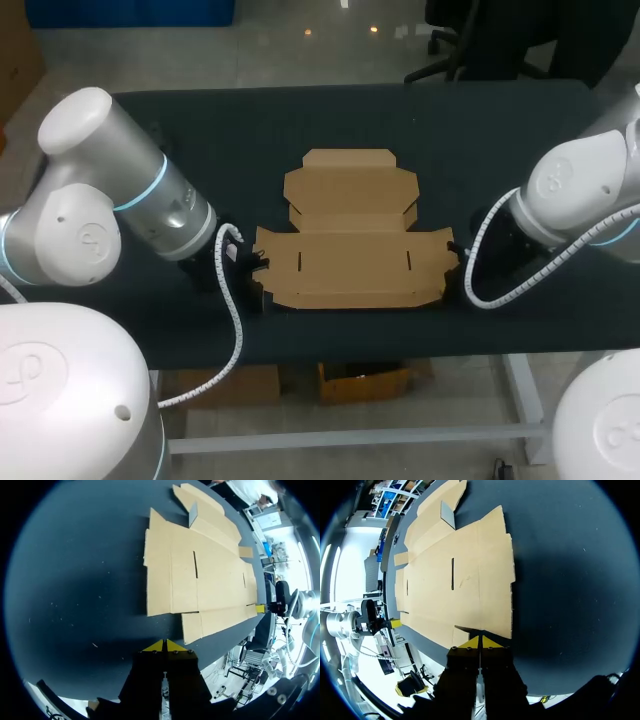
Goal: Assemble the packaging by folding the flat box into shape, placing the metal phone stand inside, and closing the box properly
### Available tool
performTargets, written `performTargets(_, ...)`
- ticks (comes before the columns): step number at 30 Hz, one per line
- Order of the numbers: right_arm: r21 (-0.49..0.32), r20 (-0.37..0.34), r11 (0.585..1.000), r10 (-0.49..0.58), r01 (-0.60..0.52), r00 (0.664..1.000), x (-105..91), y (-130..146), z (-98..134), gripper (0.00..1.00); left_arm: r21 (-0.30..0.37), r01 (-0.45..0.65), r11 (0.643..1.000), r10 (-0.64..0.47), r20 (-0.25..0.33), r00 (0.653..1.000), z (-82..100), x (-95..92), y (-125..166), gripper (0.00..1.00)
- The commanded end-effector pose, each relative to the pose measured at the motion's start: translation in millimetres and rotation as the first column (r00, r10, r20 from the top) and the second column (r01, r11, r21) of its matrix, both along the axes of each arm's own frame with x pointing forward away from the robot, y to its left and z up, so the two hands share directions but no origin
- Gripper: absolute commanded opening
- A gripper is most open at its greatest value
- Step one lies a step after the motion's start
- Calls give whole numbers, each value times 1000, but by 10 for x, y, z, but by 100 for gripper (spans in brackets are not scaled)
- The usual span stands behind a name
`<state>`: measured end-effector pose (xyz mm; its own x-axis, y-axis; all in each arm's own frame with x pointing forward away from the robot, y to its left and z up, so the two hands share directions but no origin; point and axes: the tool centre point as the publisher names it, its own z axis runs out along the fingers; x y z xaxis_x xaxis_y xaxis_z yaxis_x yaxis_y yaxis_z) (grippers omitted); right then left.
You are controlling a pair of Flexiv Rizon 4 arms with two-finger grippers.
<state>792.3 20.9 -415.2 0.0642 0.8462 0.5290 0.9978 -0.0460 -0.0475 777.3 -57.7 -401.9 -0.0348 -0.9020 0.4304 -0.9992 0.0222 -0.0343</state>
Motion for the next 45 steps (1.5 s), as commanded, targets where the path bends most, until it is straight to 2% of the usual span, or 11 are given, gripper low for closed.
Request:
performTargets(1, 9, -4, 1000, 2, -2, 1000, 22, -7, -30, 0, 9, 5, 1000, -5, -8, 1000, -60, 57, -66, 0)
performTargets(25, 19, -5, 1000, -1, 1, 1000, 71, 31, -76, 0, -9, 5, 1000, -5, -37, 999, -147, 126, -51, 0)
performTargets(36, 21, -2, 1000, -2, 2, 1000, 79, 59, -78, 0, -27, 9, 1000, -11, -49, 999, -135, 140, -114, 0)
performTargets(45, 21, 3, 1000, 0, -1, 1000, 80, 68, -58, 0, -36, 11, 999, -12, -32, 999, -73, 113, -128, 0)
